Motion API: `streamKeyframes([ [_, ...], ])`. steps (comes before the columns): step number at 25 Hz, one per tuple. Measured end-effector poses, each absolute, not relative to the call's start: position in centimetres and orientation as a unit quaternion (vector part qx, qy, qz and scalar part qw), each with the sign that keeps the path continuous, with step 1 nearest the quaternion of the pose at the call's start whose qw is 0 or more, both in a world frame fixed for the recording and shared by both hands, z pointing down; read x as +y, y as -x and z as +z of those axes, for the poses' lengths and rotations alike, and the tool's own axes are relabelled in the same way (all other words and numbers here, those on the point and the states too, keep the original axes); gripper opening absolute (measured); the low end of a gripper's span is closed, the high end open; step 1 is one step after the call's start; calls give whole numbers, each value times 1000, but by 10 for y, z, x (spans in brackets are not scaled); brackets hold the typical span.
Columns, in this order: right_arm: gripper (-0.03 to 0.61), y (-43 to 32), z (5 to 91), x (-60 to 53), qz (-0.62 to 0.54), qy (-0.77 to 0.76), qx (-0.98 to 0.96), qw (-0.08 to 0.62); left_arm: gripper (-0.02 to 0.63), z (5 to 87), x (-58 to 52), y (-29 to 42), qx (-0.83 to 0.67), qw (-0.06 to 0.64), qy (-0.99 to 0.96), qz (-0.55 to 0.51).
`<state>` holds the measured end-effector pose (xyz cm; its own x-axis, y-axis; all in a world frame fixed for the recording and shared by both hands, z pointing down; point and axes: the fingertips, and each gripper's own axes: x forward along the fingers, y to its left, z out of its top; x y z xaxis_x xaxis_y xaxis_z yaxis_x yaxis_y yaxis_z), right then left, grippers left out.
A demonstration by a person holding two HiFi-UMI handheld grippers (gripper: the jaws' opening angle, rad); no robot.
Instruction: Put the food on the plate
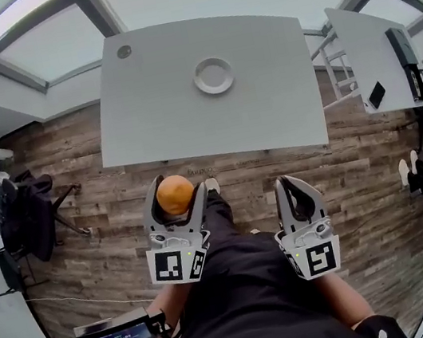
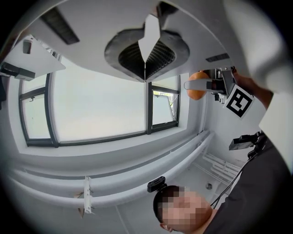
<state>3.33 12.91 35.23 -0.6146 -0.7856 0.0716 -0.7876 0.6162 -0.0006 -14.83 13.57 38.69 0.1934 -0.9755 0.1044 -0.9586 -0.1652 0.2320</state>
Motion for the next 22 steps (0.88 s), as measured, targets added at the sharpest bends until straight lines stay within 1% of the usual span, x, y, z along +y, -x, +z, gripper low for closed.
streamKeyframes([
  [5, 8, 13, 348, 91, 13, -420, -906, 41, 325, 385, 109, 178, -626, 106, -772, -22],
  [10, 8, 47, 346, 61, 9, -410, -911, 44, 325, 393, 86, 203, -627, 120, -769, -20],
  [18, 8, 44, 345, 19, 11, -408, -912, 34, 325, 395, 54, 209, -641, 126, -757, -20],
  [22, 8, 53, 339, 12, 16, -398, -917, 22, 325, 402, 51, 213, -643, 145, -752, -17],
])
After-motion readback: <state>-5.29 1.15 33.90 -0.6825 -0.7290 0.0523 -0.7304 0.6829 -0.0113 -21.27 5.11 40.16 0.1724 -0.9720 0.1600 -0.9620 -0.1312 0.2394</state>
